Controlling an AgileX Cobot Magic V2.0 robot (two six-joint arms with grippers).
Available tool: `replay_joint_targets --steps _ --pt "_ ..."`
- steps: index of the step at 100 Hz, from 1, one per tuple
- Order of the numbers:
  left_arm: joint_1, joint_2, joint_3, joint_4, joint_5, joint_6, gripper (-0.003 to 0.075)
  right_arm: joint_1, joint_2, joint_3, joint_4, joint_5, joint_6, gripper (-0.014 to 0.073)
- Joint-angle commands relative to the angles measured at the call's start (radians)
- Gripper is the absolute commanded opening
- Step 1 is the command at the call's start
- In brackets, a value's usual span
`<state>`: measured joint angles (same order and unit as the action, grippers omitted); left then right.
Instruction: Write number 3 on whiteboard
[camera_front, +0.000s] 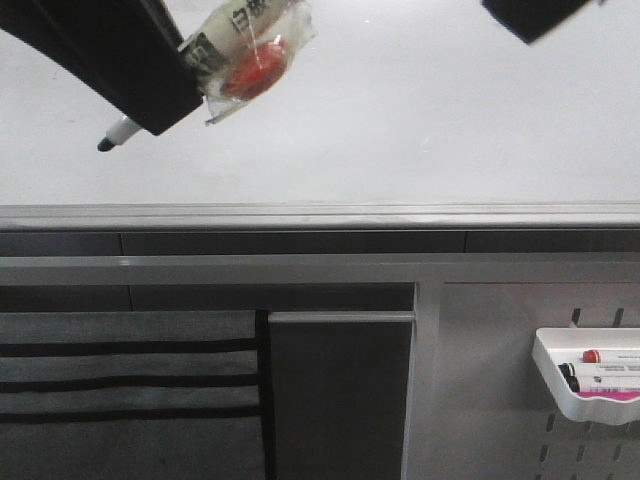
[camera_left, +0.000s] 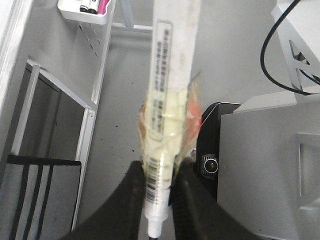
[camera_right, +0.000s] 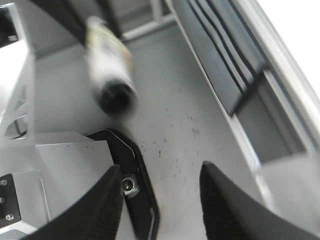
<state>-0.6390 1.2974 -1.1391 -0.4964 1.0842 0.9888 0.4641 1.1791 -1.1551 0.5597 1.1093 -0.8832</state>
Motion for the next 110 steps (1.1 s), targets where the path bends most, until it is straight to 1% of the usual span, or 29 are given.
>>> replay_joint_targets --steps 1,11,30,57,67,88,93,110 --pt "-0.011 -0.029 -0.034 -0.046 -0.024 0.011 -0.0020 0.027 0.012 -0.081 0.088 0.001 -0.142 0.0315" --pt "-0.011 -0.029 -0.034 -0.046 -0.028 0.011 -0.0020 0.074 0.043 -0.111 0.088 -0.006 -0.186 0.0316" --pt "-0.011 -0.029 -0.034 -0.046 -0.030 0.011 -0.0020 0.147 0.106 -0.120 0.084 -0.086 -0.187 0.0316" --pt "-0.011 -0.029 -0.034 -0.046 -0.030 0.018 -0.0020 0.159 0.162 -0.178 0.082 -0.070 -0.187 0.0314" --pt "-0.011 -0.029 -0.034 -0.046 -0.030 0.018 -0.0020 0.159 0.173 -0.196 0.071 -0.036 -0.185 0.0314" --pt "-0.011 -0.029 -0.034 -0.046 -0.030 0.018 -0.0020 0.159 0.183 -0.198 0.061 -0.011 -0.170 0.0312" --pt "-0.011 -0.029 -0.034 -0.046 -0.030 0.018 -0.0020 0.159 0.183 -0.198 0.061 -0.011 -0.170 0.0300" --pt "-0.011 -0.029 -0.034 -0.046 -0.030 0.018 -0.0020 0.159 0.183 -0.198 0.061 -0.011 -0.170 0.0180"
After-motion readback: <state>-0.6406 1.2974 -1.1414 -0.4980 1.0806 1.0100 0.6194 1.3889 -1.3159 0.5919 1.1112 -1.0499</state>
